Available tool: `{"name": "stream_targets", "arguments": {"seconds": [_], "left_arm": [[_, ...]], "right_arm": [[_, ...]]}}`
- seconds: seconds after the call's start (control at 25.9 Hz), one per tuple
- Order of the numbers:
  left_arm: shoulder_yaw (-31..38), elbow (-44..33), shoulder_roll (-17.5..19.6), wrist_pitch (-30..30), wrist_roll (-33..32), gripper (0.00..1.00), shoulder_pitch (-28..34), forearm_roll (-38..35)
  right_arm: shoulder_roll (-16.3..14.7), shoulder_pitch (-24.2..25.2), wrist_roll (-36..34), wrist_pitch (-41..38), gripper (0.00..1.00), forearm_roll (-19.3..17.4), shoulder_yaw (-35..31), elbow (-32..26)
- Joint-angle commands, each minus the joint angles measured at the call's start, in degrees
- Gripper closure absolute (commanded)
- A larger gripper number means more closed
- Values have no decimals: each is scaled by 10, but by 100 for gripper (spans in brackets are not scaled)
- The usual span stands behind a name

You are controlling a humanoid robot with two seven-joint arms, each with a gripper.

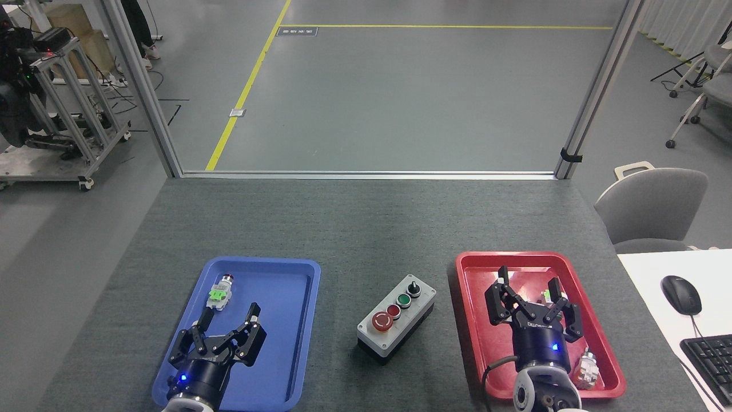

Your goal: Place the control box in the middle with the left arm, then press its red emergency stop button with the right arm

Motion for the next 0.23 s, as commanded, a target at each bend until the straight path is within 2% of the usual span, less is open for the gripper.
{"name": "stream_targets", "arguments": {"seconds": [0.0,0.19], "left_arm": [[0,-1,0,0,0,1,0,0],[0,0,0,0,0,1,-1,0]], "right_arm": [[5,4,-1,0,0,2,3,0],[4,11,-3,0,0,4,8,0]]}}
